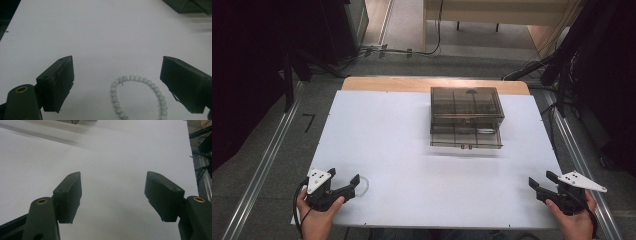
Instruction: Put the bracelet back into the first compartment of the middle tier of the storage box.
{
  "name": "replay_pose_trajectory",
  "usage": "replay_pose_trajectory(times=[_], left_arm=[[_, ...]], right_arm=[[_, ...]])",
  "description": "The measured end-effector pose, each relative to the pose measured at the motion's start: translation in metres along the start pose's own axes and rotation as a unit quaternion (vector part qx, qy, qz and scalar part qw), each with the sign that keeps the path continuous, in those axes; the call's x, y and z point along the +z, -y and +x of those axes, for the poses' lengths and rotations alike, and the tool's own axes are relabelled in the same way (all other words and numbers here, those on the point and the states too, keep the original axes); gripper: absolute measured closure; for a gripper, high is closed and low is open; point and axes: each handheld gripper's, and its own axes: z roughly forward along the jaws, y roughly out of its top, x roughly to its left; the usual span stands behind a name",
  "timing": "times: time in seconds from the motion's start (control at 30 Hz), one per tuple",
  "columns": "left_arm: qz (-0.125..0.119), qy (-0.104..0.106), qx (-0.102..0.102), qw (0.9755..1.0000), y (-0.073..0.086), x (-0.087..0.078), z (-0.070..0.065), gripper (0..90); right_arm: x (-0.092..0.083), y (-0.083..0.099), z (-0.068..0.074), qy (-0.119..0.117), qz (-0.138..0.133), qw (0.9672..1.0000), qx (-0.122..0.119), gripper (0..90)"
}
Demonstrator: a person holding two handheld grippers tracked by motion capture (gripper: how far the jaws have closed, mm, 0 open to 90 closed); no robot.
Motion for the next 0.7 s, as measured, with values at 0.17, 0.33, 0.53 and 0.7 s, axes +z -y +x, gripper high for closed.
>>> replay_pose_trajectory(times=[0.17, 0.33, 0.53, 0.7], left_arm=[[0.002, 0.001, 0.003, 1.0, -0.0001, 0.0002, -0.0018, 12.4], [0.003, 0.004, 0.009, 0.9999, -0.0002, 0.0002, -0.004, 12.5], [0.006, 0.009, 0.011, 0.9999, 0.0, 0.0011, -0.0053, 12.5], [0.01, 0.013, 0.015, 0.9998, 0.0002, 0.0017, -0.007, 12.5]], right_arm=[[0.0001, 0.0, -0.0005, 0.0, 0.001, 1.0, 0.001, 27.9], [0.0, 0.0001, -0.0004, -0.001, 0.001, 1.0, 0.002, 27.7], [-0.0001, 0.0001, -0.0007, -0.001, 0.0, 1.0, 0.003, 27.6], [0.0002, 0.0001, -0.0009, -0.001, 0.001, 1.0, 0.002, 27.6]])
